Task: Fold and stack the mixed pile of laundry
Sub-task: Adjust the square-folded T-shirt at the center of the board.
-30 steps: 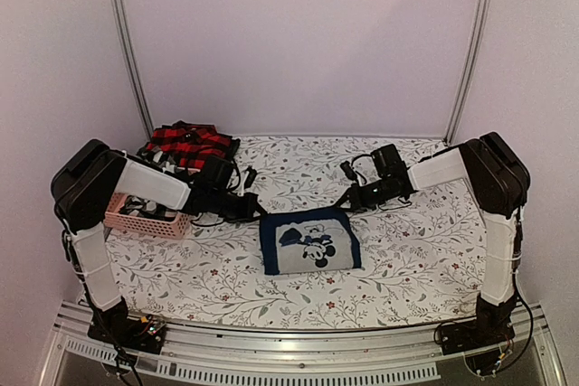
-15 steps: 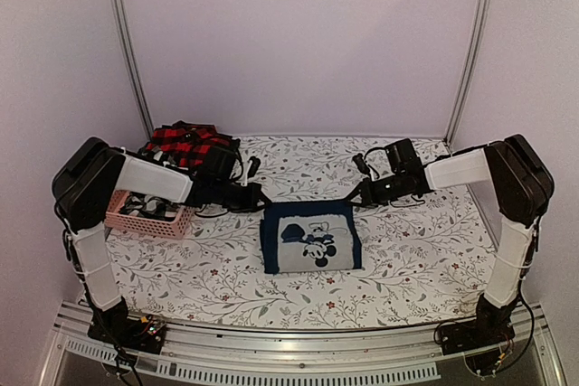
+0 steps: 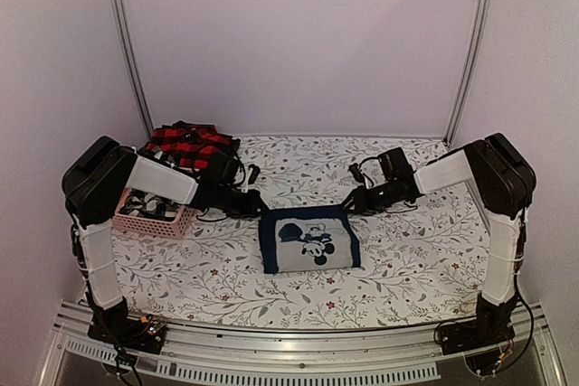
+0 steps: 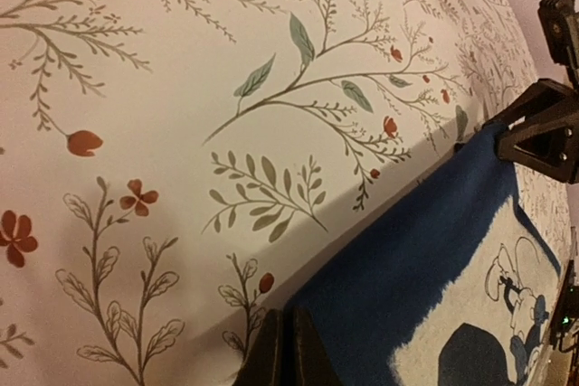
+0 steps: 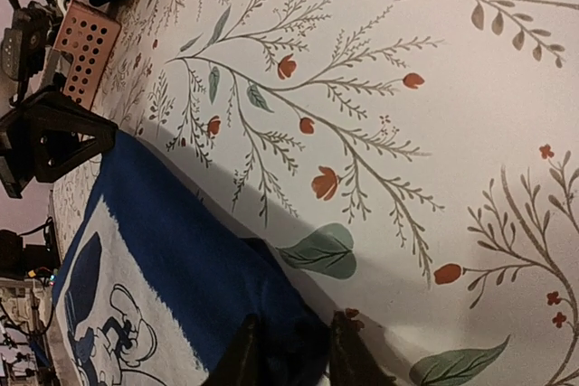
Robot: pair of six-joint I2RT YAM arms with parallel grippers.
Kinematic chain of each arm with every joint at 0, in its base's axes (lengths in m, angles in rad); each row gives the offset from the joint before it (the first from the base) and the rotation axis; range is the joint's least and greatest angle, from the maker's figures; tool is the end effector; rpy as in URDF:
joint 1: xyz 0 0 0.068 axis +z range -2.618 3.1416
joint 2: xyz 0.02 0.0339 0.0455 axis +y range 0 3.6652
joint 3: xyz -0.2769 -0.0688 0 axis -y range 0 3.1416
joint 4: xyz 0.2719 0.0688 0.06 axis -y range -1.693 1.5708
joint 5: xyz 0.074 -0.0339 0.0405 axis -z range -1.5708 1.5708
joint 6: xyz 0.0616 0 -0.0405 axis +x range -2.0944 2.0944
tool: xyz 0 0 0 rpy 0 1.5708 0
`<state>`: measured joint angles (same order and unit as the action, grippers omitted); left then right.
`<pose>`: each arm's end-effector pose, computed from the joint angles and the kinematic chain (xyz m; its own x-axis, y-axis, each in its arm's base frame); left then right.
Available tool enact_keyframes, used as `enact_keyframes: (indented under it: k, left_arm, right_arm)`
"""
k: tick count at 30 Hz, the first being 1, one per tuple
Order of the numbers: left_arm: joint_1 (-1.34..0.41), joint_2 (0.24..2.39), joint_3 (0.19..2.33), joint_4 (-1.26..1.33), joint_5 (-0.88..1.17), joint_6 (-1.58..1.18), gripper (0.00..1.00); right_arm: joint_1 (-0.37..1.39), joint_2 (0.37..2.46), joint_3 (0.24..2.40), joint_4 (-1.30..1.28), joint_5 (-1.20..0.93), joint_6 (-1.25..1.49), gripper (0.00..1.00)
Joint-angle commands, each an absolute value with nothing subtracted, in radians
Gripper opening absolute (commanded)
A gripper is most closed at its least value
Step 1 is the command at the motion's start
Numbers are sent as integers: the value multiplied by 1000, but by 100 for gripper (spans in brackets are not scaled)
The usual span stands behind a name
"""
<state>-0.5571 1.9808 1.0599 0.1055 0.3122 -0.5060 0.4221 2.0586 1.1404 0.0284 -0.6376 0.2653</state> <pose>0.3580 -0.2453 0.0907 -0.8710 -0.0009 -0.4913 0.2970 0.7957 -0.5279 0.3866 0.2138 0.0826 -0.8599 -0.1552 -0.4863 -0.4617 0.6427 0.6114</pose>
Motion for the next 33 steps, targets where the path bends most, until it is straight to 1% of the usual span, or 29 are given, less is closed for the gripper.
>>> enact_keyframes:
  k: [1,2,3,4,5,7,10,12,15,18,22,27,33]
  left_arm:
    - [-532,1938,1066,75,242,-468,39]
    - [-531,1899,1048,84,231,-458,66]
    - [-532,1850,1023,100,224,-443,94]
    - [-535,1796,995,116,222,-427,99]
    - [-539,1736,967,127,225,-412,100]
    - [-553,1634,926,135,258,-390,100]
    - [-597,1542,891,137,385,-406,100]
    - [-663,1516,862,180,472,-470,100]
    - [-766,1523,837,280,532,-559,100]
    - [-850,1588,868,337,559,-629,100]
    - [-890,1702,865,460,602,-723,100]
    - [-882,1824,803,578,620,-840,100]
    - [-820,1907,642,727,597,-990,100]
  right_arm:
    - [415,2022,1167,-20,-584,255,45]
    - [415,1993,1164,-45,-567,246,55]
    - [415,1943,1155,-64,-551,236,62]
    - [416,1906,1141,-79,-544,229,68]
    - [414,1853,1125,-89,-548,220,72]
    - [416,1747,1092,-105,-591,210,77]
    - [428,1630,1030,-99,-715,237,79]
    - [469,1589,979,-57,-783,284,79]
    - [558,1569,904,55,-853,380,79]
    - [623,1600,851,164,-887,491,79]
    - [658,1668,835,240,-881,556,79]
    - [656,1790,788,374,-890,644,80]
    - [657,1954,679,538,-904,771,80]
